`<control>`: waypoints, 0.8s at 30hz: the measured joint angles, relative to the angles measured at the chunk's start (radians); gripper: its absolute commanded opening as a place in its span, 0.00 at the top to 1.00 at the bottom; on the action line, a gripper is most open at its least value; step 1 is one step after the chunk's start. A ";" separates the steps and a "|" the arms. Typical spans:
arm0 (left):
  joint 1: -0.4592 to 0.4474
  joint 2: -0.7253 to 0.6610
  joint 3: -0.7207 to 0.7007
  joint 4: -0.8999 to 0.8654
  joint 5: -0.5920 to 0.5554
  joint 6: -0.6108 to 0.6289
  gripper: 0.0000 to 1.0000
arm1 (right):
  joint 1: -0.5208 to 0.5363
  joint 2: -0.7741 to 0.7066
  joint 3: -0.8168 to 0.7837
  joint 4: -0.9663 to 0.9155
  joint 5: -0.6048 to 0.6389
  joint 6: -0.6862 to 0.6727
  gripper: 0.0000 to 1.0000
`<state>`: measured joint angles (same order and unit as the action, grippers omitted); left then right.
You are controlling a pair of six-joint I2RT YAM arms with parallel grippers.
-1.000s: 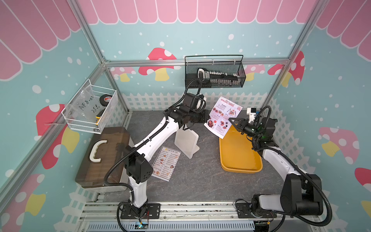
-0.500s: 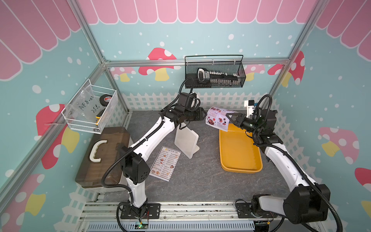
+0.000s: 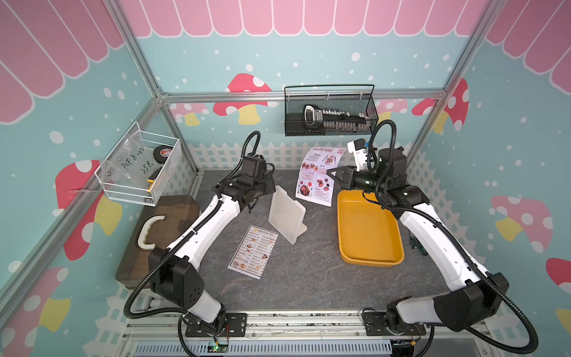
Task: Replace the menus in the menu holders
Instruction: Pick up the menu from the storage box, then insert the menu into the menu holder.
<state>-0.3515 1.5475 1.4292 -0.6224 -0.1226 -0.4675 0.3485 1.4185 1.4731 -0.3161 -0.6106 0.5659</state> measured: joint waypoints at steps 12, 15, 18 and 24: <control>0.073 -0.018 -0.186 0.104 -0.006 -0.018 0.44 | 0.052 0.102 0.123 -0.187 0.081 -0.122 0.96; 0.073 -0.018 -0.188 0.127 0.005 -0.019 0.44 | 0.053 0.101 0.138 -0.190 0.084 -0.121 0.96; 0.073 -0.018 -0.188 0.143 0.014 -0.023 0.44 | 0.053 0.098 0.152 -0.190 0.084 -0.121 0.96; 0.073 -0.018 -0.200 0.165 0.037 -0.027 0.44 | 0.053 0.099 0.165 -0.193 0.097 -0.129 0.96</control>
<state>-0.2787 1.5299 1.2297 -0.4572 -0.0860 -0.4942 0.4011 1.5173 1.6379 -0.5087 -0.5133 0.4366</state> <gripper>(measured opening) 0.561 0.047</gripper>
